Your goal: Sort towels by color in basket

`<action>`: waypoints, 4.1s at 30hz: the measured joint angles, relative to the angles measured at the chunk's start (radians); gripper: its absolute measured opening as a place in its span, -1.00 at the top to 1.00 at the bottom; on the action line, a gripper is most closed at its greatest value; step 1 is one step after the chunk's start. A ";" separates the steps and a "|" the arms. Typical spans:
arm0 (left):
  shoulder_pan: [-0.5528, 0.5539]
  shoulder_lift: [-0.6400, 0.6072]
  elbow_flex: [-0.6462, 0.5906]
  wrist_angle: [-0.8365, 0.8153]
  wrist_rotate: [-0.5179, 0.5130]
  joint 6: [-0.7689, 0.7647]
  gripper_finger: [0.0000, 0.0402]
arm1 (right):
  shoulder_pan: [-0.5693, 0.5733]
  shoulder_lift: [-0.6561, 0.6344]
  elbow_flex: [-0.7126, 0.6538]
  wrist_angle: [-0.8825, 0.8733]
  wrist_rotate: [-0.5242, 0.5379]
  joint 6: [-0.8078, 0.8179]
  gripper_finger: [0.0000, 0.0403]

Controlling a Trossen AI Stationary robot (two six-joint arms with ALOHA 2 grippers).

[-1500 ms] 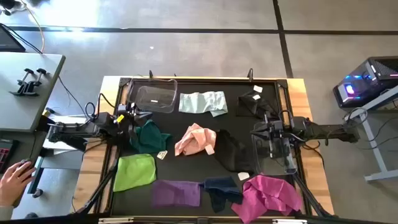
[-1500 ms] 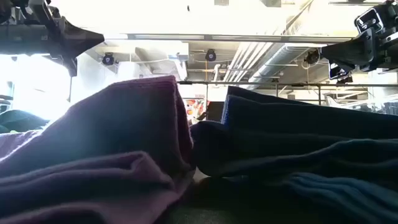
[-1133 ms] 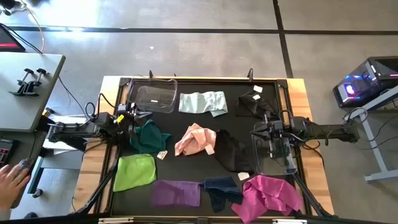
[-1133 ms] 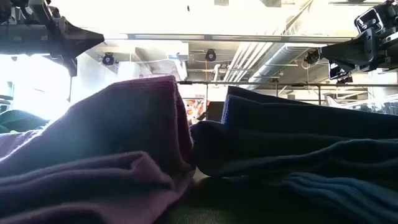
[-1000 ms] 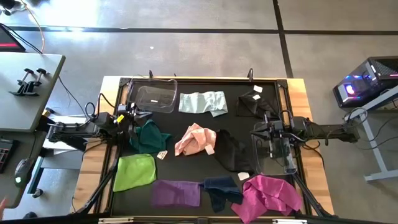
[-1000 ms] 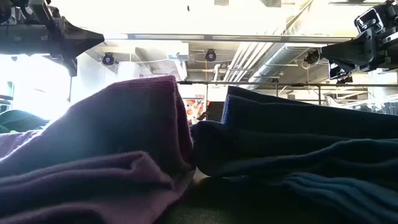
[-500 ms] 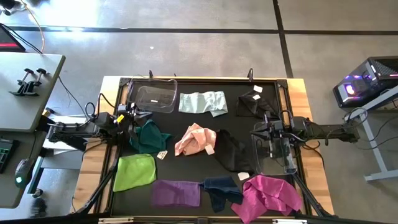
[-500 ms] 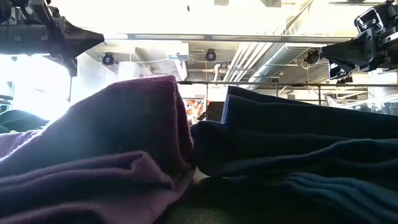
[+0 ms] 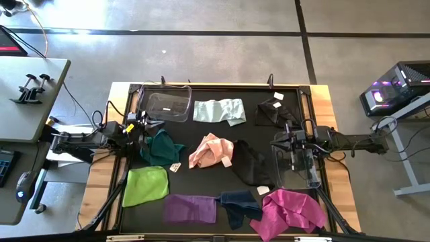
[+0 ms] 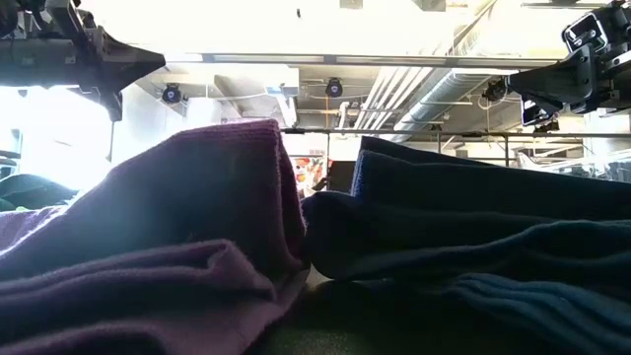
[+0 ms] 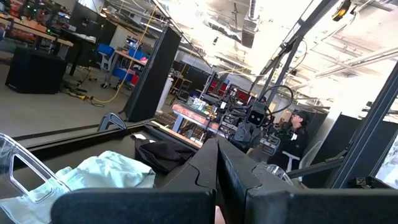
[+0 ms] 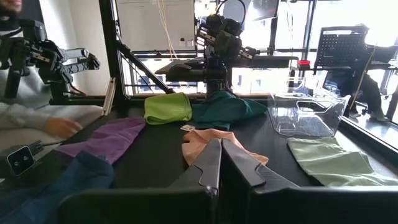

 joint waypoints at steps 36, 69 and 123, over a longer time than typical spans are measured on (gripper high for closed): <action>0.000 0.000 0.000 0.000 0.000 0.000 1.00 | 0.000 0.000 0.000 0.000 0.000 0.000 1.00; 0.000 0.000 0.000 0.008 0.000 0.000 1.00 | 0.029 0.234 -0.001 0.735 0.015 0.239 1.00; 0.001 0.000 0.000 -0.052 -0.007 0.012 1.00 | 0.048 1.559 1.084 -0.646 0.060 0.594 0.17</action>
